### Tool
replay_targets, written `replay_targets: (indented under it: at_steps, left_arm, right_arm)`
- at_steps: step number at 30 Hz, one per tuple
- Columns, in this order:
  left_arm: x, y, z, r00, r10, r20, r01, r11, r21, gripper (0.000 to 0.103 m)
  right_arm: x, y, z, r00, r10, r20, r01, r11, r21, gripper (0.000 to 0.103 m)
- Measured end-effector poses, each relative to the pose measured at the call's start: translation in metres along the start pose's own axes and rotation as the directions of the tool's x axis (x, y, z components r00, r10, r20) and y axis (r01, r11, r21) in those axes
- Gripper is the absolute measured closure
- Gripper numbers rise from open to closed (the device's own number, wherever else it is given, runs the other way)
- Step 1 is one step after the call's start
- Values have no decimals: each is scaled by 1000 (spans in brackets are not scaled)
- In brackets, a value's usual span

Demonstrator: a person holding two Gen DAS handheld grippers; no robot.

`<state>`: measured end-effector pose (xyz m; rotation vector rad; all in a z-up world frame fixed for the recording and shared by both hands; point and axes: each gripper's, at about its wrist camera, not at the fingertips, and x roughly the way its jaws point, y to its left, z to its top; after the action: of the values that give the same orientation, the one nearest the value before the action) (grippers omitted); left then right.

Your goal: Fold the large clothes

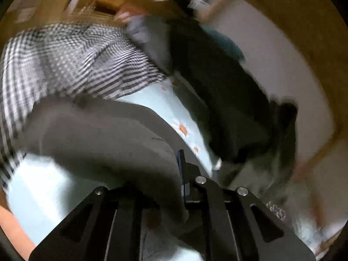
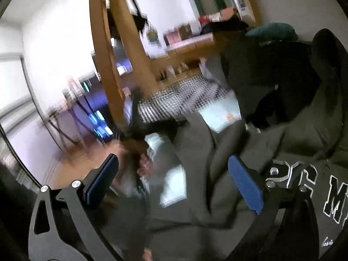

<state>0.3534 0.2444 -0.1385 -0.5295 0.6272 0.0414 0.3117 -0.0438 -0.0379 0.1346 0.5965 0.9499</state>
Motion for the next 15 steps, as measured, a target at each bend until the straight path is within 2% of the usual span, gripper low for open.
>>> replay_targets:
  at_steps: [1, 2, 3, 4, 6, 8, 10, 11, 13, 14, 15]
  left_arm:
    - [3, -19, -7, 999, 38, -1, -38, 995, 93, 94]
    - [7, -48, -21, 995, 102, 10, -101, 967, 235, 94]
    - [11, -74, -36, 990, 137, 28, -138, 925, 355, 93]
    - [14, -99, -56, 986, 159, 50, -164, 863, 478, 93]
    - [21, -139, -91, 978, 194, 76, -197, 743, 640, 93]
    - [28, -170, -128, 974, 209, 84, -200, 635, 746, 94]
    - [31, -184, -147, 963, 242, 122, -243, 566, 788, 94]
    - [32, -189, -153, 954, 263, 143, -269, 550, 791, 94]
    - [31, -190, -155, 948, 282, 147, -286, 551, 784, 95]
    - [31, -190, -157, 945, 292, 149, -294, 548, 783, 95]
    - [31, -190, -158, 941, 300, 157, -303, 539, 786, 95]
  right_arm:
    - [-7, -1, 10, 1000, -21, 22, 21, 1000, 9, 3]
    - [-13, -3, 25, 997, -64, 32, 64, 998, 18, 3]
    - [-16, -5, 38, 995, -100, 23, 99, 995, 25, 3]
    - [-14, -6, 48, 992, -124, 9, 124, 992, 29, 3]
    - [-1, -3, 75, 984, -171, -54, 171, 985, 5, 3]
    - [17, 6, 92, 958, -241, -153, 231, 969, -84, 3]
    - [57, 33, 105, 896, -338, -288, 266, 928, -262, 3]
    - [90, 50, 104, 829, -409, -382, 261, 886, -383, 3]
    - [148, 79, 85, 712, -491, -502, 178, 818, -547, 3]
    - [174, 89, 74, 662, -523, -537, 132, 787, -603, 3]
    - [191, 94, 66, 628, -549, -552, 110, 765, -635, 3]
